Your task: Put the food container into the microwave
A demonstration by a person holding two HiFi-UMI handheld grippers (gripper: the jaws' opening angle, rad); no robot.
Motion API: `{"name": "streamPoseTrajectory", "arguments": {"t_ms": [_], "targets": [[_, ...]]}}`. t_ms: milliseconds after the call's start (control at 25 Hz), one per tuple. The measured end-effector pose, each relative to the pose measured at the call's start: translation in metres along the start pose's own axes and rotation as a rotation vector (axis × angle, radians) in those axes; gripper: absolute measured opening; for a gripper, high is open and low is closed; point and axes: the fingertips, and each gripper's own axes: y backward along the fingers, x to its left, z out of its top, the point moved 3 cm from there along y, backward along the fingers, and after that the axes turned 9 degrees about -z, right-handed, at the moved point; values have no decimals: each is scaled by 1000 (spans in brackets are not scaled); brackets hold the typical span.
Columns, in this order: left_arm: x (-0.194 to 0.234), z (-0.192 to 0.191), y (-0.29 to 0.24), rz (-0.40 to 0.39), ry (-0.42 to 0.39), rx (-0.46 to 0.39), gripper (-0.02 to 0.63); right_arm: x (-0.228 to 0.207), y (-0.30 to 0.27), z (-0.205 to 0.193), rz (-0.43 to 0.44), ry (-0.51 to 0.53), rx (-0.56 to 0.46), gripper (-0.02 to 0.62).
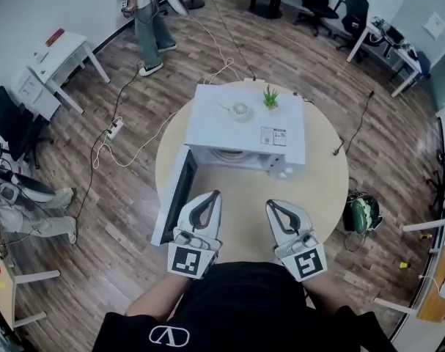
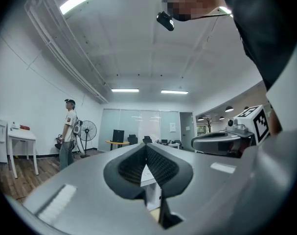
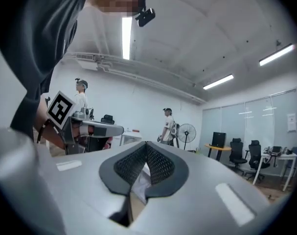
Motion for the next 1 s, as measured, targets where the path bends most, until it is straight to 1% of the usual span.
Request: {"name": "streamPoseTrajectory", "arguments": {"t_ms": [80,160,280,360,440,560,600,720,840,1000], "targets": [[0,9,-4,-9,-5,-19,0,-11,4,13,-45,7,-57,9],[-2,19,-7,-17,-23,-48,0,-22,8,20,-92,-4,-89,9],[-1,38,-11,-22,-55,-128,0,-38,12,29,-161,-46,-133,9],[-1,48,-11,-28,-65,-160,0,-47,15,31,-194,-86,-150,9],[-1,53,-11,-29,-70,-166,0,-56,18,31,-222,-116,-153,9],[0,51,-9,-24,-79,-115,0,-66,22,30,-270,-128,-148,8],[0,52,-10,-26,-81,-119,0,-69,22,29,-282,-128,-147,8],[1,58,-12,-28,-86,-165,0,-72,24,27,-295,-138,-149,8],[2,58,-12,-23,-79,-155,0,-69,24,29,-293,-130,-147,8],[2,60,-13,-30,-79,-171,0,-65,23,29,-284,-117,-140,8]]}}
